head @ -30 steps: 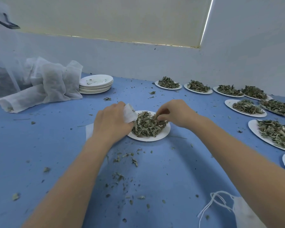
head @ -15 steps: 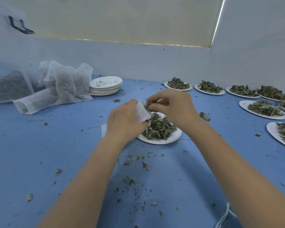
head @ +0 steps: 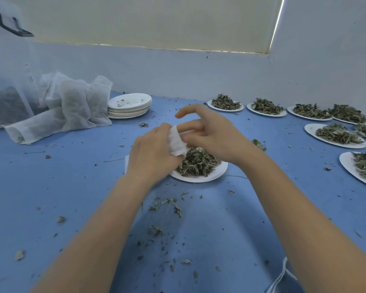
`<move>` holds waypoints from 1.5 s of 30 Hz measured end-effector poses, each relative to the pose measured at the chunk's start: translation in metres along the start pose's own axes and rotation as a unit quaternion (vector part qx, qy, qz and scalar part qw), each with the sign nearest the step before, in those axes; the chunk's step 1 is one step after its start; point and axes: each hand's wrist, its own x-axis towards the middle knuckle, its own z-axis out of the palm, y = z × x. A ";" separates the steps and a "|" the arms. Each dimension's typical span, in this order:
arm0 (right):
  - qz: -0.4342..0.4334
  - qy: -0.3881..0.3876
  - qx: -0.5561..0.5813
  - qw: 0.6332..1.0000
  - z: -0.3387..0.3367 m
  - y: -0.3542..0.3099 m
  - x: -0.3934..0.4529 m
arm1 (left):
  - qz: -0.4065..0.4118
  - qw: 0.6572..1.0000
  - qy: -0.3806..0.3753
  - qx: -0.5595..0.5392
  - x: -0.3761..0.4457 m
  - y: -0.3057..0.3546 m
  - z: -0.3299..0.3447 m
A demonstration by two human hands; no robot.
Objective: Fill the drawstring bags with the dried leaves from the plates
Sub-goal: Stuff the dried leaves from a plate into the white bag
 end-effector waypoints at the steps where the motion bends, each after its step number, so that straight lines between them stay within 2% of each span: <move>1: -0.005 0.042 -0.010 0.999 -0.002 0.001 0.000 | -0.007 1.000 0.005 0.010 0.001 -0.001 -0.002; 3: 0.006 0.103 -0.103 0.989 -0.007 0.007 -0.001 | -0.020 0.999 0.009 0.039 0.002 -0.005 -0.005; 4: 0.022 0.098 -0.174 0.980 -0.008 0.010 -0.001 | -0.024 0.998 0.009 0.051 0.003 -0.007 -0.006; 7: 0.096 -0.009 -0.339 0.936 -0.005 0.019 -0.001 | -0.040 0.997 0.007 0.062 0.004 -0.010 -0.007; 9: 0.134 -0.055 -0.380 0.913 -0.001 0.022 0.000 | -0.042 0.997 0.008 0.063 0.004 -0.011 -0.007; 11: 0.143 -0.066 -0.390 0.907 0.001 0.024 0.001 | -0.040 0.997 0.007 0.063 0.004 -0.012 -0.006; 16: 0.118 -0.047 -0.369 0.921 0.001 0.030 0.003 | -0.034 0.998 -0.008 0.061 0.003 -0.011 -0.004; 24: 0.072 0.095 -0.268 0.956 -0.025 0.020 0.002 | -0.018 0.996 -0.014 0.080 0.000 -0.008 -0.001; 28: 0.043 0.103 -0.202 0.973 -0.020 0.009 0.001 | -0.014 0.996 -0.017 0.082 0.000 -0.006 -0.002; 35: 0.017 0.151 -0.211 0.966 0.000 0.007 0.005 | -0.007 0.997 -0.010 0.076 -0.001 0.002 0.004; 38: 0.012 0.121 -0.220 0.968 0.006 0.006 0.007 | -0.007 0.997 0.003 0.073 -0.002 0.004 0.007; 45: 0.006 -0.037 -0.174 0.984 0.003 0.003 0.001 | 0.018 1.000 0.014 0.018 -0.004 0.006 0.008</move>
